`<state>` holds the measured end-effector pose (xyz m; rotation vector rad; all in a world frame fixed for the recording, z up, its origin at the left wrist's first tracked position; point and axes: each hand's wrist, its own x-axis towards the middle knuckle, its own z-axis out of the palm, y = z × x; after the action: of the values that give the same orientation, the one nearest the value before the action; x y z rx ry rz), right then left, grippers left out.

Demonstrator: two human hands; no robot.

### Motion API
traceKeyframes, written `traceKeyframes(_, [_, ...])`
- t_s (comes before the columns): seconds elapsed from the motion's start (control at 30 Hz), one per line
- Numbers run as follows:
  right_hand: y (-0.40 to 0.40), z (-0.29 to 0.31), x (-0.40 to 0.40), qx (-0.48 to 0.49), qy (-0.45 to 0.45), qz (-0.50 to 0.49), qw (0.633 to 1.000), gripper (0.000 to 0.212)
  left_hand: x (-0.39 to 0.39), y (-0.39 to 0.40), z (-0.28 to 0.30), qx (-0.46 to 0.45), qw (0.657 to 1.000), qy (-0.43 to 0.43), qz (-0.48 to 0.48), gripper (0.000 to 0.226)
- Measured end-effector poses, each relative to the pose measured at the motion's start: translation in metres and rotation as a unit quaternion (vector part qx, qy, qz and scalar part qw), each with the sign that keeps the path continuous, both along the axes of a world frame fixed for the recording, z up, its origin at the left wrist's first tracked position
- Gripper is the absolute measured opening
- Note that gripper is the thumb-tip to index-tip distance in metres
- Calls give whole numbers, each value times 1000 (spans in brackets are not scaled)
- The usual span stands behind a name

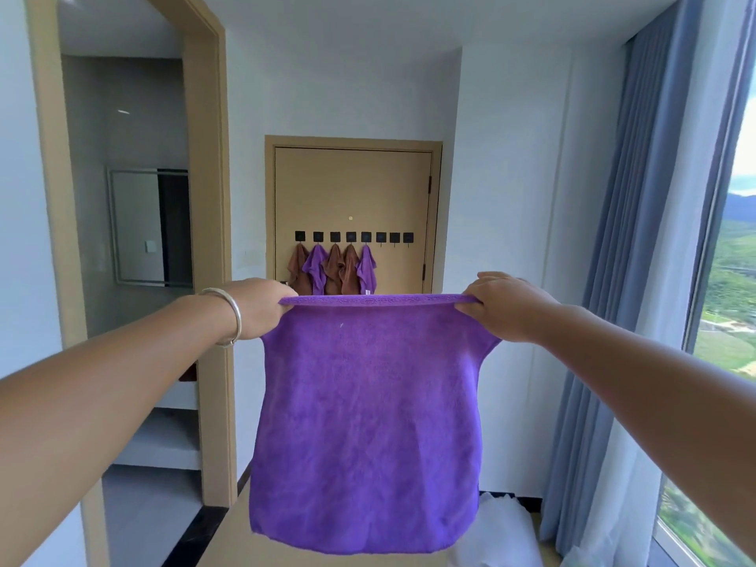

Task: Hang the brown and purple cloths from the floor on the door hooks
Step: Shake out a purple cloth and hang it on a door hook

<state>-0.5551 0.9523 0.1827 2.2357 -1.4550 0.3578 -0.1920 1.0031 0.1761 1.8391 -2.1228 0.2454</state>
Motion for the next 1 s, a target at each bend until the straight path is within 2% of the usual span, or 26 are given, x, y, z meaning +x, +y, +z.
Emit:
traceKeyframes(0.27, [-87,-6,45,10,-14,-18,1000,47,50,-99,4,8,1000,-1,-14,32])
traceKeyframes(0.5, [-164,-18,55,26,-16,-21,999,46,60,-178,-12,22,999,-24,-5,31])
traceKeyframes(1.0, [-373,3,-5,9,-44,4,999,45,-10,-361,9,2,999,-30,15,31])
